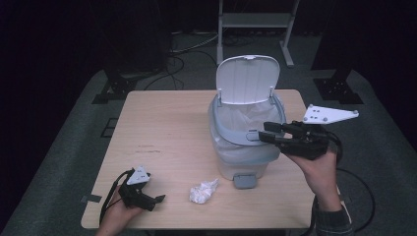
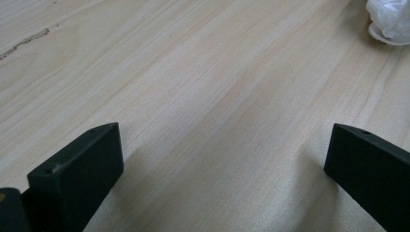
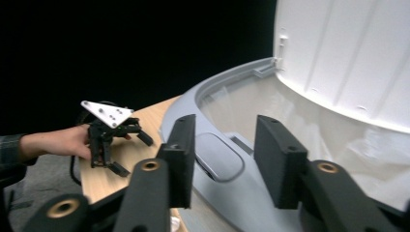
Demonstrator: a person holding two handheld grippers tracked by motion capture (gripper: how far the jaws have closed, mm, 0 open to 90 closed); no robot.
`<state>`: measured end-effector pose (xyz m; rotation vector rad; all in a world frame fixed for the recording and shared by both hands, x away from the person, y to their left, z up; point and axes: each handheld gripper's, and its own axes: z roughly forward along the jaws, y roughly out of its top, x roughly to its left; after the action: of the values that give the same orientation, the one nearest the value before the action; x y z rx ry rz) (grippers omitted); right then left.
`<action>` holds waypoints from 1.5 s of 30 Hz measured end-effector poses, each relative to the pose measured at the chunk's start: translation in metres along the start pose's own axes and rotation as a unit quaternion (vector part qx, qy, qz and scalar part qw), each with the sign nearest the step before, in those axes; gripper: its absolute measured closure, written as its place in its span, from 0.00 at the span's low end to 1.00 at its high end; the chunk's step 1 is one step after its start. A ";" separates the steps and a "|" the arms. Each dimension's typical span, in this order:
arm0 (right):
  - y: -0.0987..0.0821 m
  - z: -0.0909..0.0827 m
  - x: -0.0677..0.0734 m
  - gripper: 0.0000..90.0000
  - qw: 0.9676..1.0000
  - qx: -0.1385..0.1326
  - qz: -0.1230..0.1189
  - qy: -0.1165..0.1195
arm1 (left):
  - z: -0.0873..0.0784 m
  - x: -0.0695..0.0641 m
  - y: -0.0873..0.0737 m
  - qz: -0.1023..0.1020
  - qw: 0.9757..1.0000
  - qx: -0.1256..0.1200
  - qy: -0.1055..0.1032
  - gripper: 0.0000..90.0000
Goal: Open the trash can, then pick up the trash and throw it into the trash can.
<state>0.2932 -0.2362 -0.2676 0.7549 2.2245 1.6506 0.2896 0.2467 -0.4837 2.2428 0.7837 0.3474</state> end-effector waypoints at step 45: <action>-0.108 -0.040 -0.019 0.10 0.983 0.061 0.075 -0.156 | 0.001 0.001 0.001 0.000 1.000 0.000 0.000 0.00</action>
<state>0.2623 -0.3018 -0.3588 1.1532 2.0993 1.3544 0.2908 0.2461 -0.4837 2.2428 0.7841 0.3475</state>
